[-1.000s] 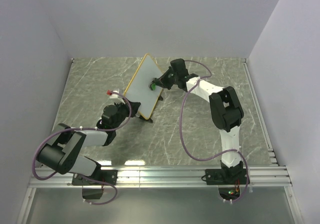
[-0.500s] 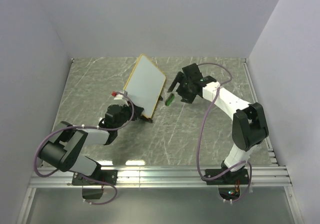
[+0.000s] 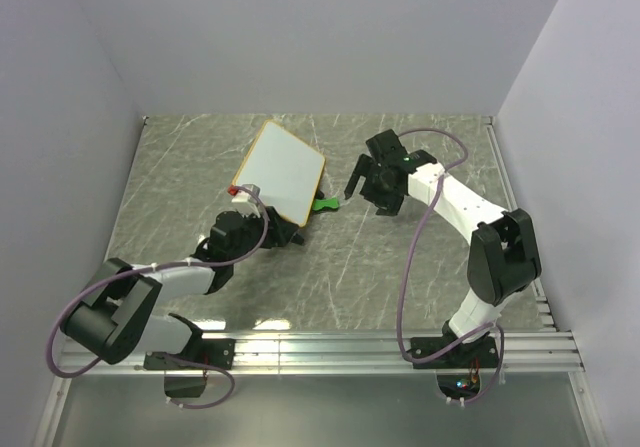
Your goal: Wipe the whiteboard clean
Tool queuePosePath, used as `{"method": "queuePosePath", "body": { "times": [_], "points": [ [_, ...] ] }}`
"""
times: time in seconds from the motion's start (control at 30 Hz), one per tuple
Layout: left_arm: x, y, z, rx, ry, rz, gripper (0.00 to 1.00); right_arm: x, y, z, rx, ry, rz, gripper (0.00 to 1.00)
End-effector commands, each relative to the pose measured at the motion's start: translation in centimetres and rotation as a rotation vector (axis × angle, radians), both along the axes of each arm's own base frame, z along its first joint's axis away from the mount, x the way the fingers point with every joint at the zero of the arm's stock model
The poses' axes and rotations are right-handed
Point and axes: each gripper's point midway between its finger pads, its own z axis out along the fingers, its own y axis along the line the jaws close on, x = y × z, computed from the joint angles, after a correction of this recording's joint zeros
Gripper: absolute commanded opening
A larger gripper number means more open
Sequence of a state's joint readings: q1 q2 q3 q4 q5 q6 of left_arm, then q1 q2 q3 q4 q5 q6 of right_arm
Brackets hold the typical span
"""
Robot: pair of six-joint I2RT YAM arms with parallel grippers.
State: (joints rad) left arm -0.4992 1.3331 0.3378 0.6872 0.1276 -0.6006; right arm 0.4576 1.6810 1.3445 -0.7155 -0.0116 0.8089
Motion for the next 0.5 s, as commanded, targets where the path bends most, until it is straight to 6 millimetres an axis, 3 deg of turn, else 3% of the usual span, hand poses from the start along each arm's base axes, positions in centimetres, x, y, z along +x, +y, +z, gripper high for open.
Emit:
{"method": "queuePosePath", "body": {
  "times": [0.0, 0.17, 0.3, 0.47],
  "points": [
    [-0.7, 3.0, -4.8, 0.124, 0.142, 0.107, 0.74, 0.3, -0.5, 3.2, -0.001, -0.071, 0.02, 0.99],
    [0.5, 2.3, -4.3, 0.067, 0.115, 0.123, 0.72, -0.5, -0.5, 3.0, 0.005, -0.063, 0.058, 0.99],
    [1.5, 1.7, -3.0, -0.024, 0.092, 0.142, 0.58, -1.2, -0.8, 3.0, 0.005, -0.065, 0.078, 0.99],
    [2.9, 1.4, -3.2, -0.045, 0.095, 0.176, 0.42, -1.8, -1.1, 2.3, 0.005, -0.047, 0.099, 0.99]
  ]
}}
